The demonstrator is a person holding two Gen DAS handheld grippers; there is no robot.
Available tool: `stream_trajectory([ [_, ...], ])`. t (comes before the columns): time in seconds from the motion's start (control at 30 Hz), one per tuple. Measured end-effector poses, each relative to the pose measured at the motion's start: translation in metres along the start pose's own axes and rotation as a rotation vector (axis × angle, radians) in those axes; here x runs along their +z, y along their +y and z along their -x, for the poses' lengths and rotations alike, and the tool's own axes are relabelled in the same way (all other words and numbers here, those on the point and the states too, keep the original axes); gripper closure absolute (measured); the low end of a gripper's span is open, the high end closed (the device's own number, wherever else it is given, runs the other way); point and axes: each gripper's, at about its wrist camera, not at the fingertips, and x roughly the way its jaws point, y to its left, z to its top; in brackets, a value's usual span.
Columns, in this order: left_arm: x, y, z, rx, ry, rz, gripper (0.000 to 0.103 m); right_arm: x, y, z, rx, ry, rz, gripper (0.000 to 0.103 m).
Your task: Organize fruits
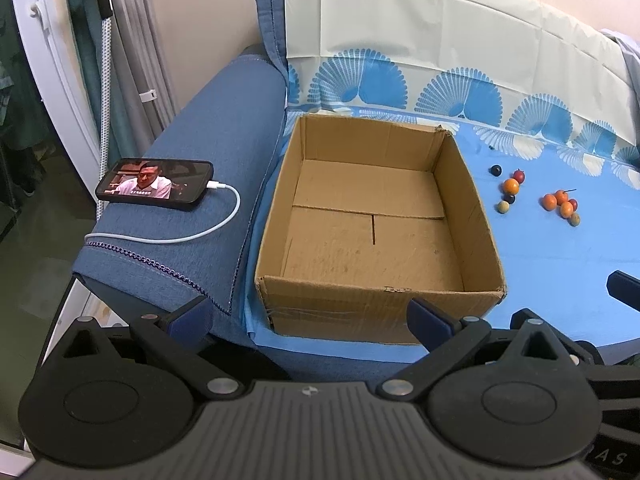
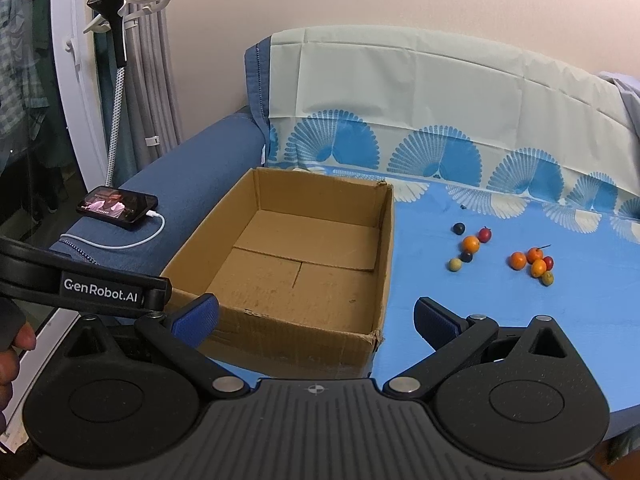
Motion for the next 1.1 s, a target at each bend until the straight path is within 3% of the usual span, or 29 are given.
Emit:
stream_trajectory([
  [0.7, 0.001, -0.009, -0.009, 0.026, 0.035, -0.023, 0.0, -0.003, -0.008, -0.009, 0.03, 0.028, -0.032, 0.0],
  [1.1, 0.009, -0.033, -0.023, 0.035, 0.073, -0.081, 0.0, -0.007, -0.038, -0.024, 0.031, 0.039, -0.122, 0.0],
])
